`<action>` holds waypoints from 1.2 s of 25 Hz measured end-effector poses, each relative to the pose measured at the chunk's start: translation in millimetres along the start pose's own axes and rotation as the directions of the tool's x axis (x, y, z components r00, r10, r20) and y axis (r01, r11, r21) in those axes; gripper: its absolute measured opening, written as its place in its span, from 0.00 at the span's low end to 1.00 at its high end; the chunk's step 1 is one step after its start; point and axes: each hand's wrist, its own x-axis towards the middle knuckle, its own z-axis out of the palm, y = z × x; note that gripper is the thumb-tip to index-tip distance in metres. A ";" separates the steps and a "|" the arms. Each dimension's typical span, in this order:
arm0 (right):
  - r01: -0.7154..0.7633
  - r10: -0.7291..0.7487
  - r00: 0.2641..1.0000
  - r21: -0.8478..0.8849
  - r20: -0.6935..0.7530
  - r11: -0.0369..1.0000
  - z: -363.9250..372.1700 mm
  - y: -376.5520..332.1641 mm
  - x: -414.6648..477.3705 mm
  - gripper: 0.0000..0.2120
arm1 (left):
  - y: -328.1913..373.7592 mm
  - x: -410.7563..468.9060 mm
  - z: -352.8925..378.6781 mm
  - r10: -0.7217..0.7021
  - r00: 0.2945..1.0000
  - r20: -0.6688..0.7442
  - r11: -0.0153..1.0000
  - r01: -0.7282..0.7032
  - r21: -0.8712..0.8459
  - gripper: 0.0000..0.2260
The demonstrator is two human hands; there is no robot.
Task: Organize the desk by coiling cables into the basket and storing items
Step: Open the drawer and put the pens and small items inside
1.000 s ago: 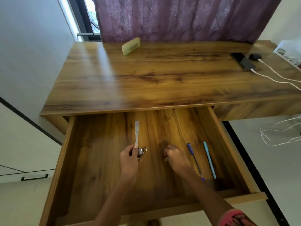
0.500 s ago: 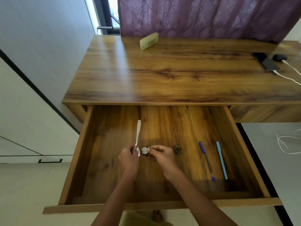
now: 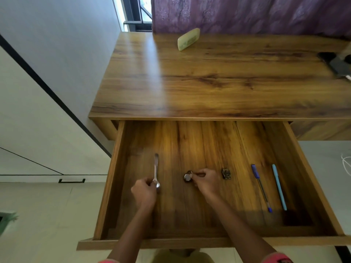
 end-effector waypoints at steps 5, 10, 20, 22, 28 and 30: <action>0.102 -0.114 0.989 -0.131 -0.093 0.986 11.7 -5.0 -12.5 0.09 | -0.1 1.8 6.7 0.027 0.993 0.113 0.999 -0.031 0.034 0.09; 0.130 -0.151 0.984 -0.194 -0.095 0.972 16.2 -7.0 -15.0 0.09 | 2.8 9.4 20.4 0.016 0.987 0.158 0.992 -0.035 0.118 0.06; 0.416 -0.433 0.885 -0.126 -0.170 0.901 -8.3 -77.0 0.1 0.04 | 63.1 36.1 -8.6 0.691 0.723 -0.008 0.714 -0.681 0.165 0.02; 0.531 -0.554 0.809 -0.157 -0.200 0.833 -20.8 -110.5 14.7 0.04 | 101.8 53.4 -17.3 0.830 0.550 -0.088 0.557 -0.812 0.175 0.01; 0.655 -0.782 0.616 -0.488 -0.099 0.577 -57.2 -225.0 138.3 0.15 | 241.3 144.9 -18.1 0.874 0.485 -0.041 0.461 -0.798 0.389 0.08; 0.646 -0.807 0.591 -0.585 -0.024 0.490 -65.8 -257.8 185.1 0.22 | 275.1 175.6 -12.1 0.844 0.536 0.001 0.475 -0.749 0.462 0.10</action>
